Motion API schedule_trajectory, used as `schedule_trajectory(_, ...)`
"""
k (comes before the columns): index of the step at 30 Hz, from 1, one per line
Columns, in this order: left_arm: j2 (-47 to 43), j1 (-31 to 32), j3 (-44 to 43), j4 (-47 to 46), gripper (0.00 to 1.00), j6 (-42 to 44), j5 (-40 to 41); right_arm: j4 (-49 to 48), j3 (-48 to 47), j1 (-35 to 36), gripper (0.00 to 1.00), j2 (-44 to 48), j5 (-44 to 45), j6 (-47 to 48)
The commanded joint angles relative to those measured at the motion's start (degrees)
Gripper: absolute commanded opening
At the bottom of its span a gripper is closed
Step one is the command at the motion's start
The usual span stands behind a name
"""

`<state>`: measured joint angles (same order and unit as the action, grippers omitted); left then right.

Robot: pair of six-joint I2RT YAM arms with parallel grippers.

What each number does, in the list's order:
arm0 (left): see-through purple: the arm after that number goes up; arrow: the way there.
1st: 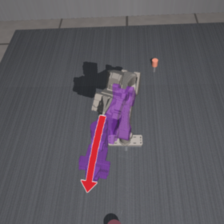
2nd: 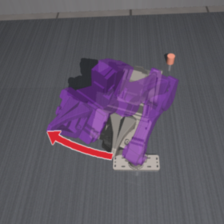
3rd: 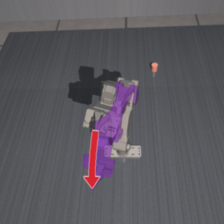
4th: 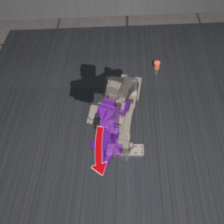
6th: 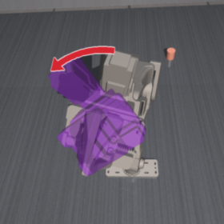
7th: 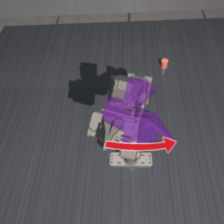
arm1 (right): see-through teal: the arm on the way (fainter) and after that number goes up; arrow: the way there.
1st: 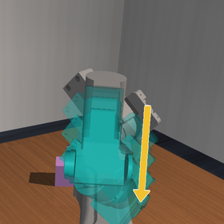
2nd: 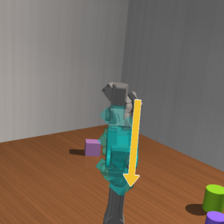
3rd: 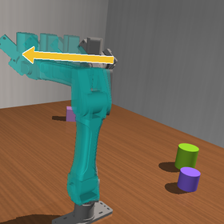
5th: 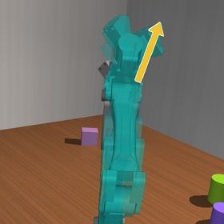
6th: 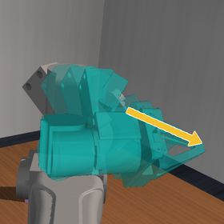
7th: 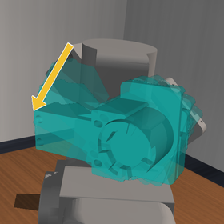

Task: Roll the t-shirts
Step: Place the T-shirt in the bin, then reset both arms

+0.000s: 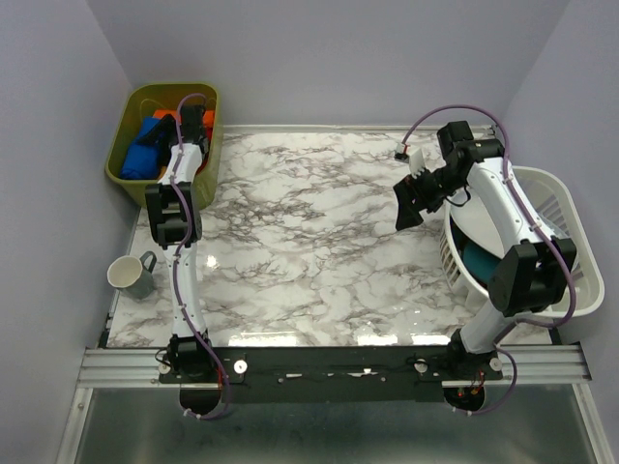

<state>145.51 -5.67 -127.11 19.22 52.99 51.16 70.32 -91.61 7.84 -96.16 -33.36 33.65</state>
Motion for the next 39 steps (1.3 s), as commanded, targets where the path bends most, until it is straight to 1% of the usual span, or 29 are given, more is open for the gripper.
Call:
schedule_trajectory(1, -1.71, -0.48, -0.07, 6.35, 0.95, -5.26, -2.90, 0.25, 1.35, 0.16, 1.00, 2.29, 1.37, 0.19)
schedule_trajectory(2, -2.42, -0.31, 0.28, 6.44, 0.99, -5.70, -3.60, 0.25, 1.09, 0.16, 1.00, 2.21, 1.37, 0.19)
schedule_trajectory(7, -8.82, 1.01, 6.59, 4.60, 0.99, -6.76, -6.94, 0.43, -0.49, 0.25, 1.00, 1.07, 1.64, 0.19)
schedule_trajectory(12, -12.79, 2.68, 8.81, 5.65, 0.99, -8.69, -9.14, 0.87, -2.69, 0.25, 1.00, -0.17, 2.16, 0.45)
schedule_trajectory(15, -13.76, 4.00, 8.11, 6.35, 0.99, -9.48, -9.58, 0.60, -3.66, 0.25, 1.00, -0.78, 2.95, 0.37)
schedule_trajectory(20, -12.89, 5.50, 5.12, 8.99, 0.99, -8.96, -8.88, 0.34, -3.66, 0.16, 1.00, -0.78, 3.74, 0.28)
schedule_trajectory(24, -14.38, 5.50, 4.68, 8.29, 0.99, -11.32, -9.85, -0.10, -2.17, 0.16, 1.00, 0.09, 4.53, 0.36)
schedule_trajectory(26, -15.17, 5.50, 4.33, 9.51, 0.99, -13.00, -10.46, -0.45, -1.12, 0.16, 1.00, 0.80, 4.71, 0.36)
schedule_trajectory(27, -15.43, 5.41, 4.24, 10.47, 0.98, -13.87, -11.07, -0.71, -0.85, 0.16, 1.00, 1.32, 4.89, 0.28)
schedule_trajectory(29, -16.40, 5.50, 3.01, 14.25, 0.93, -17.29, -12.30, -0.89, -0.06, 0.16, 1.00, 1.94, 5.15, 0.36)
schedule_trajectory(31, -18.06, 5.58, 1.35, 18.71, 0.92, -20.28, -15.81, -2.03, 0.21, 0.16, 1.00, 3.42, 6.38, -0.42)
schedule_trajectory(32, -18.94, 5.50, 0.64, 20.49, 0.95, -23.26, -17.74, -2.82, 0.21, 0.25, 1.00, 4.13, 6.90, -0.95)
schedule_trajectory(33, -19.82, 7.32, 0.20, 21.72, 0.99, -24.42, -19.15, -3.61, -0.66, 0.25, 1.00, 4.83, 7.95, -1.56)
schedule_trajectory(34, -22.18, 7.95, 0.11, 23.21, 0.99, -25.73, -22.30, -5.62, -1.28, 0.16, 1.00, 6.49, 8.23, -2.96)
schedule_trajectory(36, -24.83, 9.18, 0.19, 24.45, 0.99, -28.11, -25.83, -9.04, -4.25, 0.25, 1.00, 7.82, 9.28, -4.55)
schedule_trajectory(37, -27.71, 11.10, 1.24, 24.20, 0.99, -28.47, -27.67, -10.37, -5.06, 0.16, 1.00, 8.44, 9.37, -6.38)
schedule_trajectory(39, -30.27, 13.39, 1.95, 24.54, 0.99, -29.17, -30.48, -14.57, -6.64, 0.16, 1.00, 10.02, 9.55, -9.20)
